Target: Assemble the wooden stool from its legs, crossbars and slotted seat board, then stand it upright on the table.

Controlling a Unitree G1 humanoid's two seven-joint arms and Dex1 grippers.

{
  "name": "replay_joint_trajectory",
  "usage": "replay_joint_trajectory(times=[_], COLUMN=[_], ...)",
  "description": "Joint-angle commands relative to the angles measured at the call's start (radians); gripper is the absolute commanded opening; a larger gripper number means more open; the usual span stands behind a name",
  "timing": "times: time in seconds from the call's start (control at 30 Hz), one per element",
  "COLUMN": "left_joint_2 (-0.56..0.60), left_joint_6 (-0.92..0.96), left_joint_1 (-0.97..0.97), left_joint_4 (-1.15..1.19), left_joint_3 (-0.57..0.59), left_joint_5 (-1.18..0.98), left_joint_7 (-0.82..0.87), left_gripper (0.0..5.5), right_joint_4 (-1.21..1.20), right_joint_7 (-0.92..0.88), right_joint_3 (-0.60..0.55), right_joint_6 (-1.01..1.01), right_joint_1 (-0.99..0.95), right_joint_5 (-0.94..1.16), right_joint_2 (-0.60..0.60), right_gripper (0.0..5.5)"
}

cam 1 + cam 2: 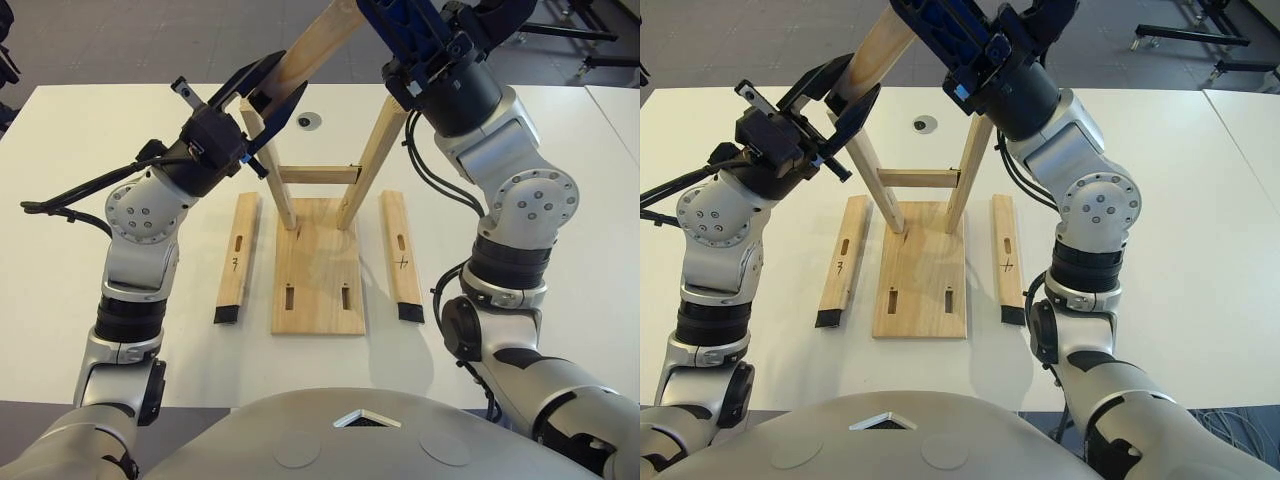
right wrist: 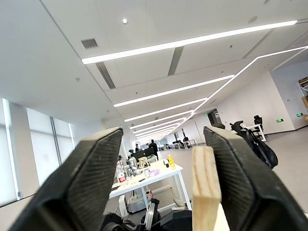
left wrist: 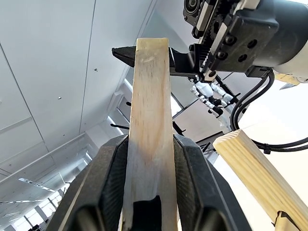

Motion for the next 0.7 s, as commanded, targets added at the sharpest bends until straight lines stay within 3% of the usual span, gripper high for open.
replay_joint_trajectory(times=[0.03, 0.33, 0.63, 0.7], left_joint_2=[0.001, 0.022, -0.003, -0.010], left_joint_6=[0.038, 0.035, 0.085, 0.087], left_joint_1=[-0.010, -0.006, -0.006, -0.002], left_joint_4=[0.010, 0.019, 0.046, 0.051], left_joint_3=[0.011, 0.014, 0.069, 0.081], left_joint_5=[0.006, 0.047, 0.080, 0.080], left_joint_7=[0.013, 0.014, 0.092, 0.103], left_gripper=[1.28, 1.28, 1.28, 1.87], right_joint_4=[0.017, -0.015, -0.040, -0.032], right_joint_7=[0.031, 0.027, 0.086, 0.073], right_joint_3=[0.034, 0.056, 0.030, 0.010], right_joint_6=[0.012, -0.017, -0.030, -0.044], right_joint_1=[-0.003, -0.030, -0.003, -0.007], right_joint_5=[-0.035, -0.125, -0.144, -0.136], right_joint_2=[-0.007, -0.022, -0.066, -0.056], right_gripper=[2.24, 0.67, 0.42, 0.41])
